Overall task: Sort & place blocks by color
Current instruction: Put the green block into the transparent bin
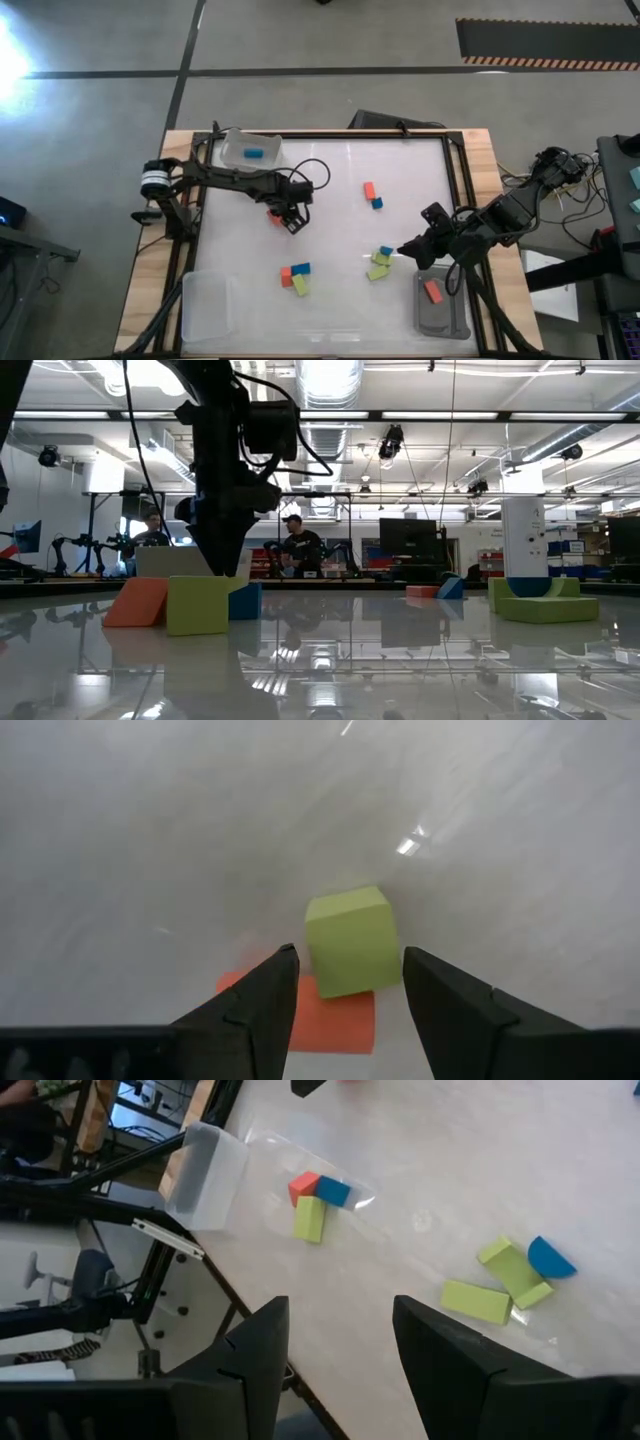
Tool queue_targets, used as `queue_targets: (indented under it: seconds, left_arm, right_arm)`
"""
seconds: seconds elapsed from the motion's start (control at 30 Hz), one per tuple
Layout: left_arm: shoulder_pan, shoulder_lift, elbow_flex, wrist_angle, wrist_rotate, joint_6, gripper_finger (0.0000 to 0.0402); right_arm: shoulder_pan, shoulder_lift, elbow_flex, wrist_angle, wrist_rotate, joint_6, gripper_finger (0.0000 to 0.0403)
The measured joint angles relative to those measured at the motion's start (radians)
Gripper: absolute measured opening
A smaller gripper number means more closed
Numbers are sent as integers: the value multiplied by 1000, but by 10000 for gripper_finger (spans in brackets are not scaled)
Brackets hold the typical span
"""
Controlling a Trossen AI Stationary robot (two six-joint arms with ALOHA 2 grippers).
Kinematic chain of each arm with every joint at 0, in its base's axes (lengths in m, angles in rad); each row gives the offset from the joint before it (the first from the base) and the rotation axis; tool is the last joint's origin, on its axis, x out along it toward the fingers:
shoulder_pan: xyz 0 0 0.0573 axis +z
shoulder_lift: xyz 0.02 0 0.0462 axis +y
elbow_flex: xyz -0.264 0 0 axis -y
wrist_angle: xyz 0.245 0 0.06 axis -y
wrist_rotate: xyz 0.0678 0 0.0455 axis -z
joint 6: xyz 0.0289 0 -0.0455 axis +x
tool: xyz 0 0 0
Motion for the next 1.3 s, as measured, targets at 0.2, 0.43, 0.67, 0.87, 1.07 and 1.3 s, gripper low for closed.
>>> queue_targets:
  seconds: [0.2,0.43,0.67,0.87,1.07,1.3]
  left_arm:
    - [2,0,-28,75,0,3,166]
    - [2,0,-81,90,2,-16,165]
    - [2,0,-103,107,4,-11,123]
    - [2,0,-100,110,5,-9,119]
    - [2,-27,-83,104,15,-9,119]
    - [-1,-145,-22,57,28,-9,119]
  right_arm:
    - [-3,0,0,-1,0,-3,171]
    - [-5,0,0,-1,1,-3,171]
    - [-5,0,0,-1,1,-3,171]
    - [-5,0,0,-1,1,-1,171]
    - [-6,1,0,0,39,4,171]
    - [-82,1,-1,4,58,-62,169]
